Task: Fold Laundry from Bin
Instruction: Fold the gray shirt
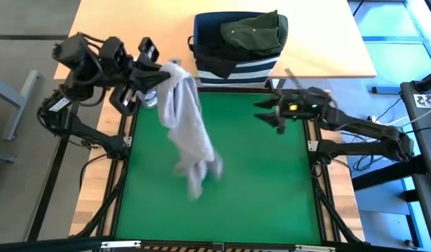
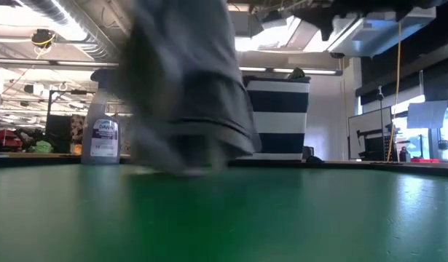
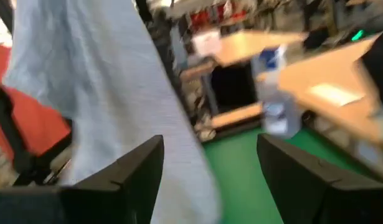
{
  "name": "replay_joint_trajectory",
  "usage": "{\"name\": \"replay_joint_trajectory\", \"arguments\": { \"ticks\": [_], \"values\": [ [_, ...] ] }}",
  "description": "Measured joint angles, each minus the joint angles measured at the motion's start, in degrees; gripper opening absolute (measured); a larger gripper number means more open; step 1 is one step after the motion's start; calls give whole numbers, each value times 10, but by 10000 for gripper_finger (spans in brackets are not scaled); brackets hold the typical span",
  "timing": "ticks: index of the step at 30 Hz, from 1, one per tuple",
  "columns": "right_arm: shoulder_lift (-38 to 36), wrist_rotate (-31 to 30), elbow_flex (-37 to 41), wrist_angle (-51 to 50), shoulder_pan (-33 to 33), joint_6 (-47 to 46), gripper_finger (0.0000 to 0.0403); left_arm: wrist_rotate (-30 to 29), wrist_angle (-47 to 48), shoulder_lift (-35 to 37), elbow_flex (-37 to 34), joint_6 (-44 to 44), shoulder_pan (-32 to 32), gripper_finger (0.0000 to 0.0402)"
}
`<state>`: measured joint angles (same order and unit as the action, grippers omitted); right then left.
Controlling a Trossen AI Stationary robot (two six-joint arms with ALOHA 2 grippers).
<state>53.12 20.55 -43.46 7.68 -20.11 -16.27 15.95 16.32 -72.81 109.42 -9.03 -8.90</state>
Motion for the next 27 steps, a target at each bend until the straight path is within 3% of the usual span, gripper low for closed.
{"name": "replay_joint_trajectory", "arguments": {
  "ticks": [5,13,22,27],
  "values": [
    [87,-10,-6,-3,65,-17,239,-42,60,20,0,33,1,27],
    [164,-28,-6,-8,152,-90,205,-271,159,22,-3,108,0,27],
    [170,-91,-6,-48,184,-92,182,-282,213,-24,-110,108,0,33],
    [170,-95,-6,-65,183,-90,182,-286,280,-62,-135,80,-14,82]
  ]
}}
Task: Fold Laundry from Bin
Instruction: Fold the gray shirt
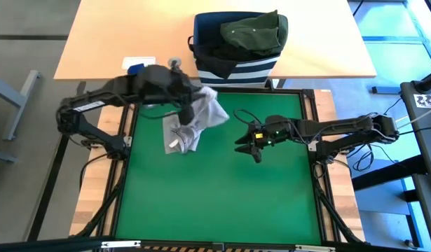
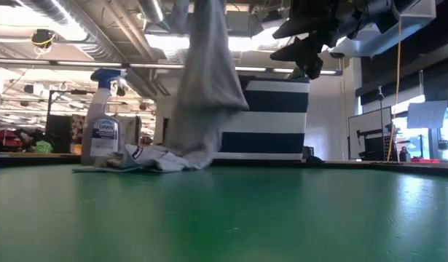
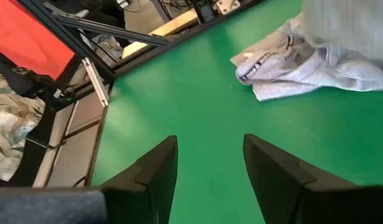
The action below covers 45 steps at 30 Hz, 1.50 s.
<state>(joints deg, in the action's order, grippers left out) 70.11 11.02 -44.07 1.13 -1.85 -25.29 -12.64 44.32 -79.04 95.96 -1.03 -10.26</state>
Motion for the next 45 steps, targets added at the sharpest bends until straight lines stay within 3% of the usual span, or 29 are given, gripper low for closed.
{"name": "replay_joint_trajectory", "arguments": {
  "ticks": [7,10,19,27,34,41,45],
  "values": [
    [0,-10,0,-21,0,2,182,-22,271,-22,-25,-167,10,136],
    [0,-27,0,-32,0,9,182,-42,283,-8,-102,-240,41,136],
    [0,-86,0,-40,0,33,182,-22,42,57,-398,-392,85,134],
    [0,-111,0,-40,0,33,182,49,-199,58,-587,-500,43,159],
    [0,-111,0,-41,0,32,182,59,-216,58,-656,-555,27,181],
    [0,-111,0,-41,0,31,182,65,-375,58,-697,-523,29,179],
    [0,-118,0,-41,0,31,182,60,-417,58,-711,-502,29,179]
  ]
}}
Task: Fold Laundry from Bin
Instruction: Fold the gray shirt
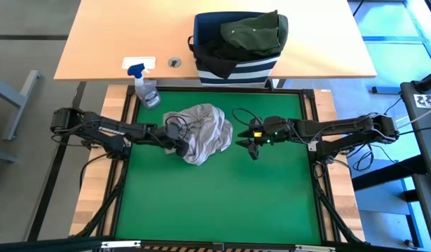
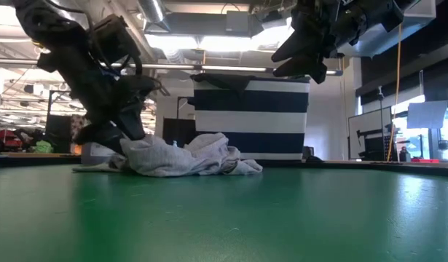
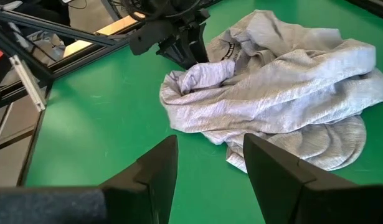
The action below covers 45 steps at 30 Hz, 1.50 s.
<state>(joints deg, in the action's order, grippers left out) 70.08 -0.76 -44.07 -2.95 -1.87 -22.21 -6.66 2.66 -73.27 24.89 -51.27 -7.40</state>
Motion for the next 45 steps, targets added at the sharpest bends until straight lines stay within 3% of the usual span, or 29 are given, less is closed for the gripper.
{"name": "replay_joint_trajectory", "arguments": {
  "ticks": [5,13,15,20,27,31,36,39,45],
  "values": [
    [0,-18,0,0,0,0,182,-13,-26,-13,-6,47,-1,157],
    [0,-19,0,43,0,0,182,2,-87,-17,-6,128,-1,18],
    [0,-18,0,75,0,0,182,23,-84,-4,2,131,-1,8],
    [2,-17,0,148,0,0,182,102,-79,57,62,187,15,2],
    [43,-12,0,214,0,0,182,153,-73,95,119,254,73,1],
    [89,4,-7,226,0,0,182,88,-1,94,113,231,102,1],
    [140,47,-32,222,0,0,182,33,112,94,105,124,105,8],
    [157,60,-41,220,0,0,182,0,168,94,105,69,98,31],
    [163,64,-45,210,0,2,182,-48,169,76,105,7,78,95]
  ]
}}
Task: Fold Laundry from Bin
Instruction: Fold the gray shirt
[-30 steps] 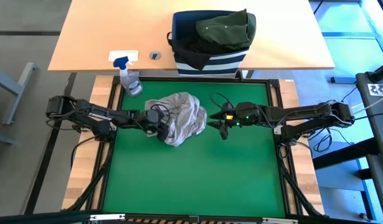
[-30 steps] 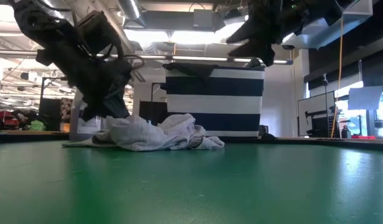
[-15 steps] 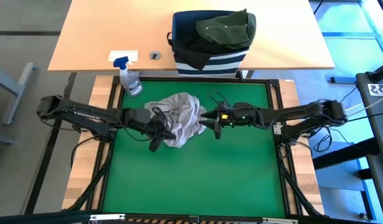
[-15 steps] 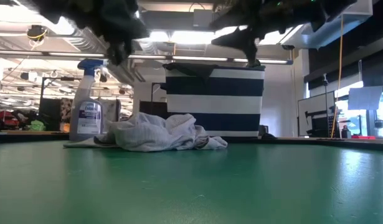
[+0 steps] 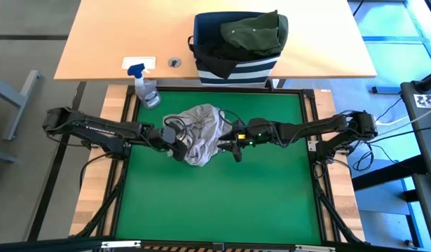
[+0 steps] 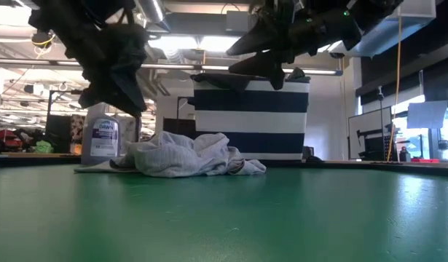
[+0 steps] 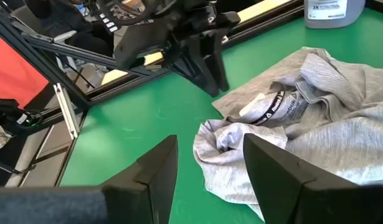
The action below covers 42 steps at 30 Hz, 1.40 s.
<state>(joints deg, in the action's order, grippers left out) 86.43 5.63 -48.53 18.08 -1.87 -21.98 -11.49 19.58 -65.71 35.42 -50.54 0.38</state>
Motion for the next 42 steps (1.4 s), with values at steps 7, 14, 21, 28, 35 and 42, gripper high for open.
{"name": "replay_joint_trajectory", "arguments": {
  "ticks": [7,14,21,28,35,42],
  "values": [
    [0,0,0,-20,0,13,182,8,-13,-53,0,-12,-12,120],
    [0,0,0,-21,0,14,182,27,-26,-96,0,17,-12,121],
    [0,-1,0,-21,0,22,182,-4,-36,-116,0,46,-11,121],
    [0,-5,0,-21,0,29,182,-39,-39,-125,0,91,-12,103],
    [0,-15,0,-21,0,30,182,-34,-38,-125,0,191,-12,16],
    [0,-15,0,-15,0,30,182,62,-33,-85,22,203,1,2]
  ]
}}
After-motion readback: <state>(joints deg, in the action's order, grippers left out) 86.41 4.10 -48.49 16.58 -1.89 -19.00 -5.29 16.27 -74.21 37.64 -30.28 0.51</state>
